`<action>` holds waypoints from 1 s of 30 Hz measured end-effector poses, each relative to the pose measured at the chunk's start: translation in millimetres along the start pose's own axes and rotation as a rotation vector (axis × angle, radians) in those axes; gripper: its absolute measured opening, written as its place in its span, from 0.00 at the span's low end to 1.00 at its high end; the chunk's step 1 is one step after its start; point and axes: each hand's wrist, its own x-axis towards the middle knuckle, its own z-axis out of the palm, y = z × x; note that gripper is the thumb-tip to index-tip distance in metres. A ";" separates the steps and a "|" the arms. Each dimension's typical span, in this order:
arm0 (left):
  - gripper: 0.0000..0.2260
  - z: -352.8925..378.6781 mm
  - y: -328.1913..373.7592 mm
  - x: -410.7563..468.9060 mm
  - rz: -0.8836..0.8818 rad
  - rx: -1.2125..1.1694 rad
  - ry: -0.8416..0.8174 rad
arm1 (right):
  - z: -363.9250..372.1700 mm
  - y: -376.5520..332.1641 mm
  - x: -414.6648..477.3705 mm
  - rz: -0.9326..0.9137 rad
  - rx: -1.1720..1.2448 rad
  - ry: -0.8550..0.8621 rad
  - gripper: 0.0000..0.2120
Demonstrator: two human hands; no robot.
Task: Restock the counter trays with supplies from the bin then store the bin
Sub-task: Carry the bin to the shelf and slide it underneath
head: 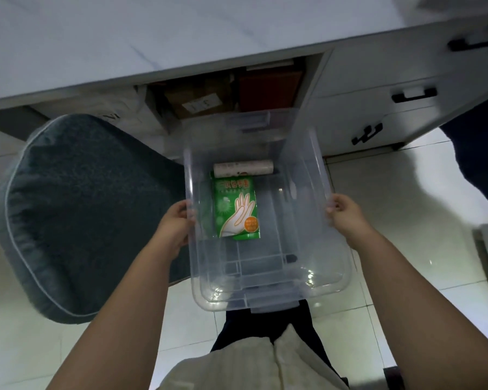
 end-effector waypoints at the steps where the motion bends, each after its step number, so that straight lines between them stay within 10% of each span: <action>1: 0.19 0.5 5.9 -7.7 0.002 -0.012 -0.060 | -10.1 -0.6 -11.0 0.009 0.037 0.008 0.12; 12: 0.34 91.1 78.6 -105.8 0.061 0.096 -0.650 | -169.5 27.5 -155.9 0.029 0.461 0.031 0.20; 30: 0.39 472.3 157.1 -281.5 0.403 0.401 -0.977 | -492.6 125.4 -226.9 -0.225 0.822 0.351 0.32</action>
